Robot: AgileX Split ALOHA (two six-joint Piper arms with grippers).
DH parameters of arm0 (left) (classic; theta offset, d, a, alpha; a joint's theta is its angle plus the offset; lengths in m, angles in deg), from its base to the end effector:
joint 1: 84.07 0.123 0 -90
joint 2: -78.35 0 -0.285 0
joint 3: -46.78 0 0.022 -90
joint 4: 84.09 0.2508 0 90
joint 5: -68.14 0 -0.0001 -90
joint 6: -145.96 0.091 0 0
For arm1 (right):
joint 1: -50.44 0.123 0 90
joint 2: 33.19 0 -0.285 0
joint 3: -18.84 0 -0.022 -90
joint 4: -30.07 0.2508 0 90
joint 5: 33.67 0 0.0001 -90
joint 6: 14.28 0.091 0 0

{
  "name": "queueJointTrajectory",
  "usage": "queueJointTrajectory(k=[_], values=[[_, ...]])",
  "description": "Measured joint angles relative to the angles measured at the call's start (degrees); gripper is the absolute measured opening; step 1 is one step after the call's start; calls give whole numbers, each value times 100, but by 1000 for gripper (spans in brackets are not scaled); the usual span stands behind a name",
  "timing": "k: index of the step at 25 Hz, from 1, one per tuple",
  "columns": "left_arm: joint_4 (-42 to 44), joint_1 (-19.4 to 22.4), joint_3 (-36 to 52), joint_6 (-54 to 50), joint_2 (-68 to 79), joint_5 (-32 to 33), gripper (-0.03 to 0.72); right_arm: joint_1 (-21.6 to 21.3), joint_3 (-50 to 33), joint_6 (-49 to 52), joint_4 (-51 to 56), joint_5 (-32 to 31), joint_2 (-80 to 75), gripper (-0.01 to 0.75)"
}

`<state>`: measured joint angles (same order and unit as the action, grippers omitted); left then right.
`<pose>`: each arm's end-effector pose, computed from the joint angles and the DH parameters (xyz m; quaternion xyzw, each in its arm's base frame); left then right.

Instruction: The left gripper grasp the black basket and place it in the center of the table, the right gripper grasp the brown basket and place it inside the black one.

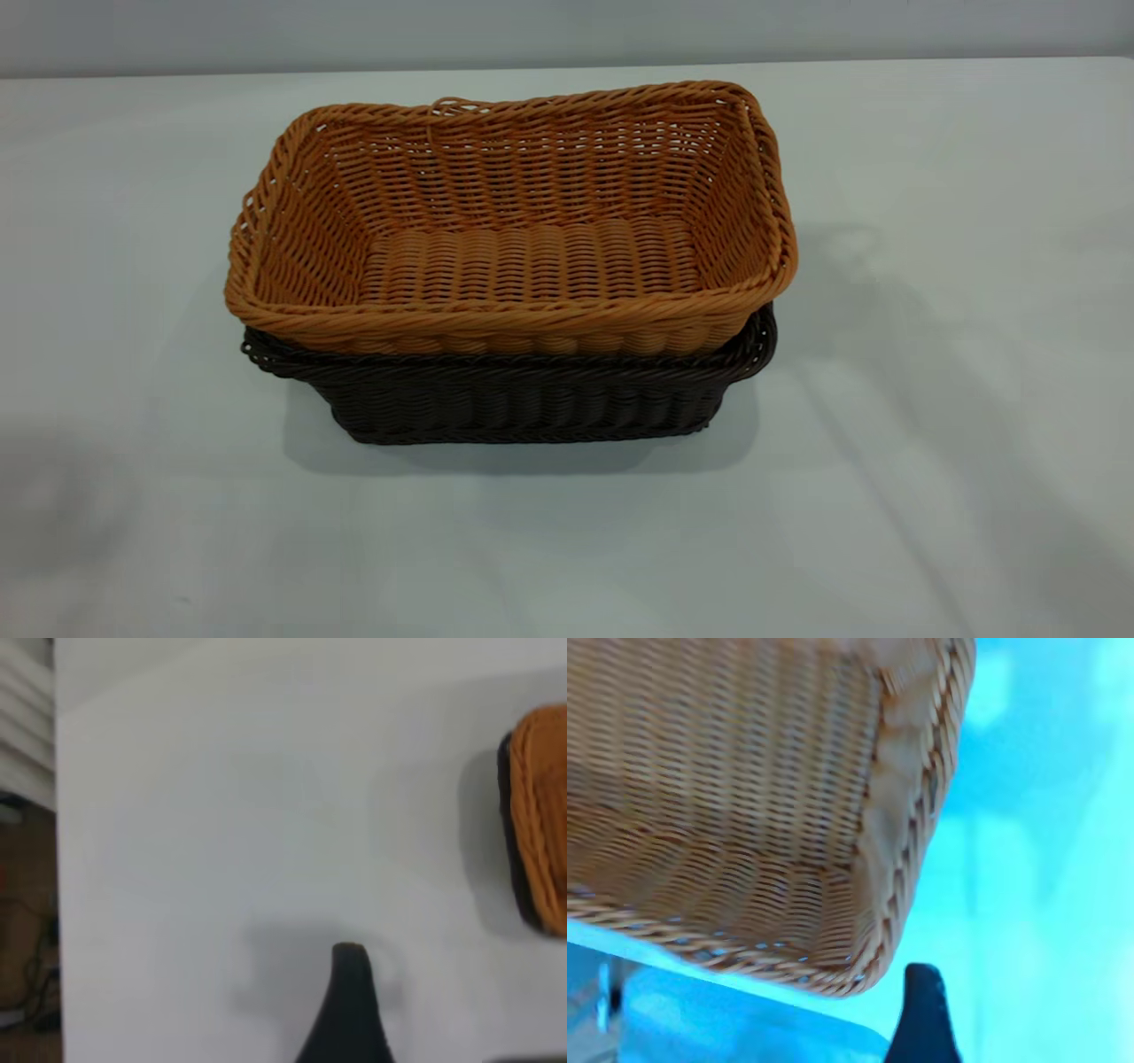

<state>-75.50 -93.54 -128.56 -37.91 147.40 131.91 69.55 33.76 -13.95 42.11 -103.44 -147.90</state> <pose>0.1932 -0.0199 0.4144 0.0519 0.9279 0.0321 0.3678 0.3596 0.1434 0.2733 -0.1348 0.9815 0.1151 0.0721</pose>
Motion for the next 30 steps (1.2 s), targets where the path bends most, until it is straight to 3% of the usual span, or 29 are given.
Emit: queueJointTrajectory(k=[2, 6, 17, 22, 26, 30], values=[[-1, 0, 21, 126, -367, 303, 557, 63, -69, 17, 31, -6, 536, 479], [-1, 0, 176, 331, -1077, 307, 557, 203, -703, 24, 68, -56, 1907, 463], [-229, 0, 2088, 387, -2721, 307, 558, 203, -4221, 215, -672, -28, 5725, 463], [-571, 0, 2983, 387, -3118, 307, 558, 203, -5708, 266, -865, 169, 7151, 510], [-699, 0, 3456, 387, -3436, 307, 558, 203, -6402, 270, -961, 350, 7912, 535], [-860, 0, 3837, 387, -3721, 307, 558, 203, -6528, 259, -968, 550, 8324, 537]])
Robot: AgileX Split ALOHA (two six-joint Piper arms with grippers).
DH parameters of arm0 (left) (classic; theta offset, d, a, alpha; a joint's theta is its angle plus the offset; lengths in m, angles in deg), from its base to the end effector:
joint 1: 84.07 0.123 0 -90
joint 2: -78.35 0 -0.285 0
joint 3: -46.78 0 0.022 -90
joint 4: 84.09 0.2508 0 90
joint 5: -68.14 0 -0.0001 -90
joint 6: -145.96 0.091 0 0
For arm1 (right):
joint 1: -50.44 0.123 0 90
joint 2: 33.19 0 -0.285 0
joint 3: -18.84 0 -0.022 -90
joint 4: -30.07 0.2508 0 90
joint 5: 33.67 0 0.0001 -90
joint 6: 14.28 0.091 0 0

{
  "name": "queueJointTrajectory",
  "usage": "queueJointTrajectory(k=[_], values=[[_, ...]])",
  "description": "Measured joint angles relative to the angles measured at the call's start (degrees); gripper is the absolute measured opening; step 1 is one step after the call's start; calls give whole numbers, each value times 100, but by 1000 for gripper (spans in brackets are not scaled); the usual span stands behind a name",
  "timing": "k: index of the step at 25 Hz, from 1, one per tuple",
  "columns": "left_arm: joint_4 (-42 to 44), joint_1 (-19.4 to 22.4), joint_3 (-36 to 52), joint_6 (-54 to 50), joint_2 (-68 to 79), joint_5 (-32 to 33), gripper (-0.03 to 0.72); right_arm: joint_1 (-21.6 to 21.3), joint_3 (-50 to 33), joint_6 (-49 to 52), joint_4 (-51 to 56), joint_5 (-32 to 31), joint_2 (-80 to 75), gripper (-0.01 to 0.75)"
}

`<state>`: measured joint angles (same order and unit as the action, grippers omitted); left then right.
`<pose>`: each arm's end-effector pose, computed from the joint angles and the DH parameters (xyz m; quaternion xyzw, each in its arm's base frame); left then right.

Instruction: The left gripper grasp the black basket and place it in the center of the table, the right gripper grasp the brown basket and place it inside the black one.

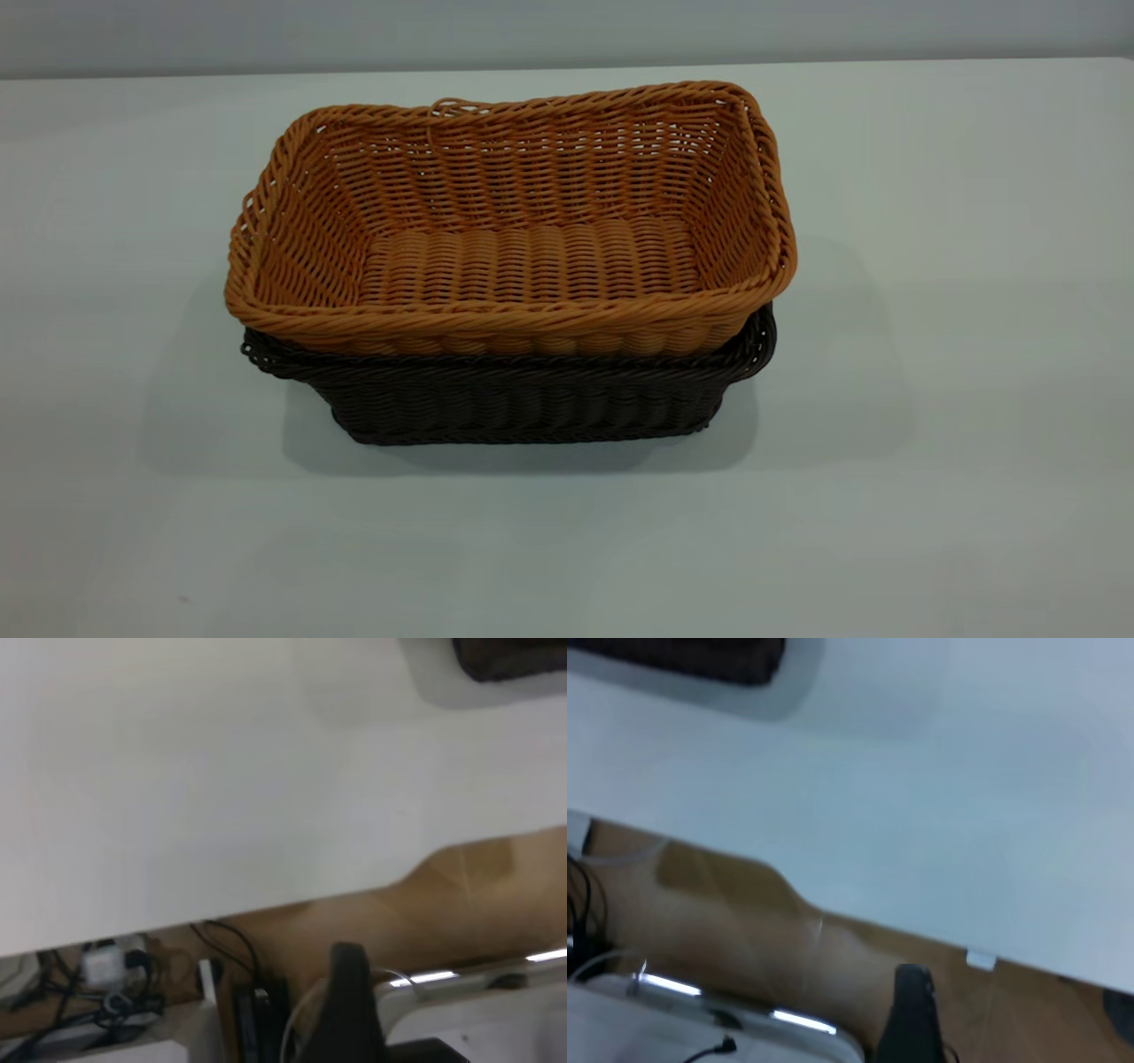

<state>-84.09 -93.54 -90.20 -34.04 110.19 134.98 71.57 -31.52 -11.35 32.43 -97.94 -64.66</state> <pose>0.0499 -0.0083 0.2886 0.0780 0.9414 -0.0271 0.3269 0.0479 0.0222 0.2537 -0.1482 0.9448 0.0807 0.2808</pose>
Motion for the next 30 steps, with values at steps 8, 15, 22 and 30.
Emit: queueJointTrajectory(k=[8, 15, 22, 30], values=[[-76, 0, 629, 0, -507, -282, 558, 0, -37, 0, 0, 18, 111, 537], [-76, 0, 647, 0, -666, -338, 558, 0, -37, -2, 5, 18, 111, 537], [-76, 0, 647, 0, -773, -342, 558, -1065, -37, -6, 205, 12, 574, 537], [-83, 133, 658, 0, -1450, -342, 558, -2135, -37, -6, 263, -18, 1844, 537]])
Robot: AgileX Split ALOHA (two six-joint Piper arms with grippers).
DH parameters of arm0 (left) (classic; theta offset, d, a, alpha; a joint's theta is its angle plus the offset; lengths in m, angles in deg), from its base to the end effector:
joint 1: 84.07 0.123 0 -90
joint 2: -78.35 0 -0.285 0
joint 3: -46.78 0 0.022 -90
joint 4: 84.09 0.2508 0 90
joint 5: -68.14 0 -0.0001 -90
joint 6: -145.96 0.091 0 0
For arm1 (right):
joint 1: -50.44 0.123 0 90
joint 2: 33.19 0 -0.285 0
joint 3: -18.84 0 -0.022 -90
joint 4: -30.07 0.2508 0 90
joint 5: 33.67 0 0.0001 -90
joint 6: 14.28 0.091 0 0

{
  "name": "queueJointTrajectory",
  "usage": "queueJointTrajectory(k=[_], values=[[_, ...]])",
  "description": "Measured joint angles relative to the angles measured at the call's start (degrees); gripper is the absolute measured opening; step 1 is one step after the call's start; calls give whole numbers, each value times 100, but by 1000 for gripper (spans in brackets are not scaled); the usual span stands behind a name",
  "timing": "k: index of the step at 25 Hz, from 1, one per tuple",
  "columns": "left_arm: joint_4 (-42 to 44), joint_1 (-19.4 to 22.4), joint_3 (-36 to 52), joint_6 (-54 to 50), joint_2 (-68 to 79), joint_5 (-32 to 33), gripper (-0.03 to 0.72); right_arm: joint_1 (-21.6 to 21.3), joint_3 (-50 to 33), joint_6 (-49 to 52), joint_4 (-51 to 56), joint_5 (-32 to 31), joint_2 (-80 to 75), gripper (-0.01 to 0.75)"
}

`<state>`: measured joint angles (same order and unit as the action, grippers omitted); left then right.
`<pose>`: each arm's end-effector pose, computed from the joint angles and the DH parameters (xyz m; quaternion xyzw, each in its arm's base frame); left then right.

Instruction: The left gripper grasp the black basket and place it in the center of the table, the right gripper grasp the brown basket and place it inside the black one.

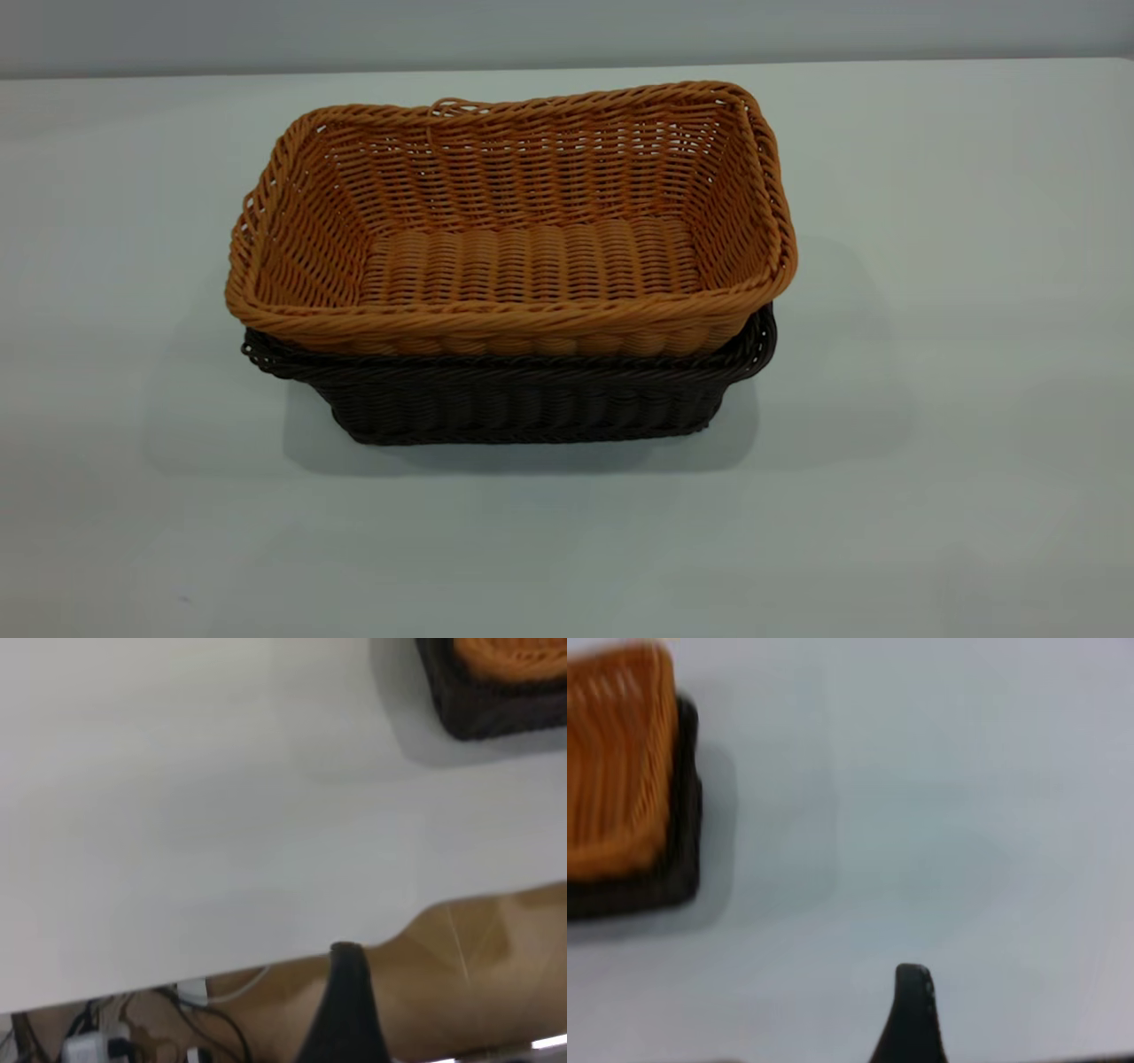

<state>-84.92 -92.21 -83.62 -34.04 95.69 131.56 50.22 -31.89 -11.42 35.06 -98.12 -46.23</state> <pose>0.0190 -0.0039 0.2674 0.0642 0.9053 -0.0370 0.4182 0.0089 0.0071 0.2618 0.0239 0.8985 0.0536 0.4351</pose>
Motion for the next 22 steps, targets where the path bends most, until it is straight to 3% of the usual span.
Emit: queueJointTrajectory(k=[14, 22], values=[[-15, 612, 0, 0, -1059, 43, 558, -26, 0, 0, 85, -55, 615, 524], [-15, 650, 0, 30, -1059, 43, 558, -26, 0, 0, 85, -50, 615, 503]])
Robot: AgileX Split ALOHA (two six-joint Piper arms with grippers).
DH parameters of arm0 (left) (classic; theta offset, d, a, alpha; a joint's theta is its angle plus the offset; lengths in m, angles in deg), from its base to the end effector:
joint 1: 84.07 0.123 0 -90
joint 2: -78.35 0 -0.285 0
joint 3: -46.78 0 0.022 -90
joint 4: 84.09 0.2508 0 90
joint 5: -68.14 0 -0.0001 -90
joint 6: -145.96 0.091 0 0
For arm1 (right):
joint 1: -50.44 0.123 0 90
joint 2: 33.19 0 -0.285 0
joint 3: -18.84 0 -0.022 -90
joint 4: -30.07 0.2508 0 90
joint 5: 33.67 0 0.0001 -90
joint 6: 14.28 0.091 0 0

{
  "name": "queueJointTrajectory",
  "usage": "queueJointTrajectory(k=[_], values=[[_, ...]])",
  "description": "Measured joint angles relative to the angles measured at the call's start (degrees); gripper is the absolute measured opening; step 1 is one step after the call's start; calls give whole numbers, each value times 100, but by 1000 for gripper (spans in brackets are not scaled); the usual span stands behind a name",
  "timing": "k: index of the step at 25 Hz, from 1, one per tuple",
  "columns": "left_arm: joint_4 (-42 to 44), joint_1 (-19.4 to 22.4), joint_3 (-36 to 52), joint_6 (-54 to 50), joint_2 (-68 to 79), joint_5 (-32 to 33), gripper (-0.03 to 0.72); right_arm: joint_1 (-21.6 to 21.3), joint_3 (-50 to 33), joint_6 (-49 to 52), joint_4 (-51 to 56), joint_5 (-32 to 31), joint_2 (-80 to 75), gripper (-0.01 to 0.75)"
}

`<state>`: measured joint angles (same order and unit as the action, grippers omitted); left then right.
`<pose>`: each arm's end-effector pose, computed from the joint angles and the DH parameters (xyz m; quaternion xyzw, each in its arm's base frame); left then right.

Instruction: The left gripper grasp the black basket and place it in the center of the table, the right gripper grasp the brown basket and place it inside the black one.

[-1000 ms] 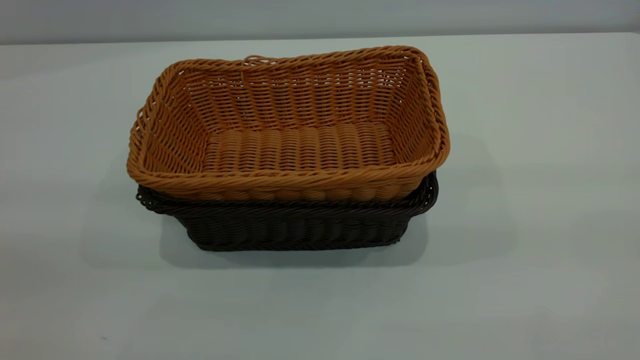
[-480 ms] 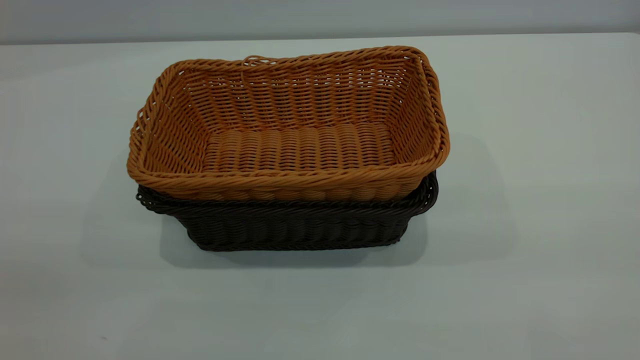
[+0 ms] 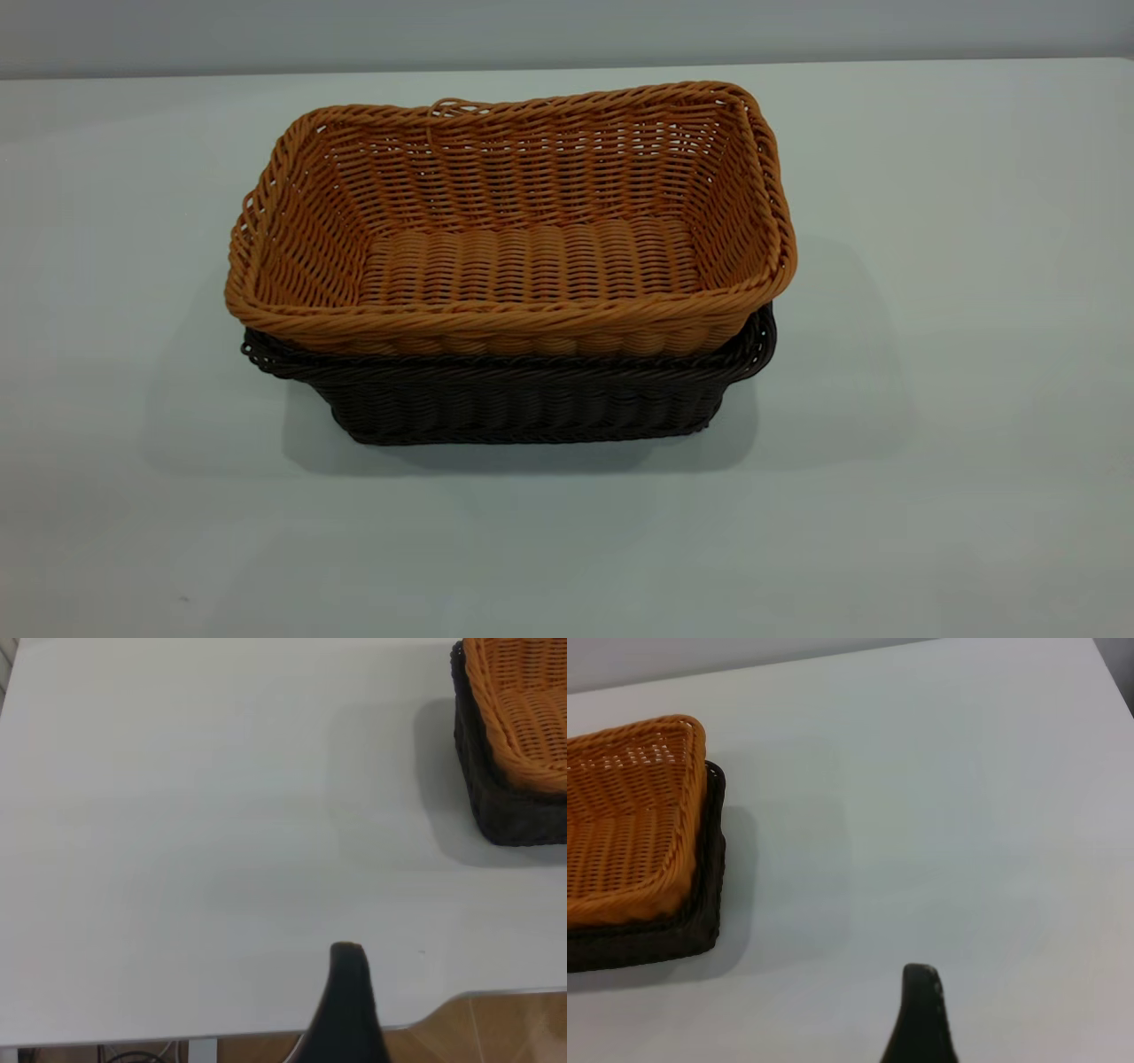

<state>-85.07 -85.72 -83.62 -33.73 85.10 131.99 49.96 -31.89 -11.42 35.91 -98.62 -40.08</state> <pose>-0.0079 -0.0012 0.2679 0.0154 0.8667 -0.0144 0.4983 -0.0064 0.0084 0.2614 0.0223 0.8756 0.0608 0.4787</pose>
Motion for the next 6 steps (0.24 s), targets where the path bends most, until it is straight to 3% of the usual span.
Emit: queueJointTrajectory(k=[6], values=[[0, 0, 0, 6, 0, 0, 558, 0, 0, 0, 0, 0, 0, 470]])
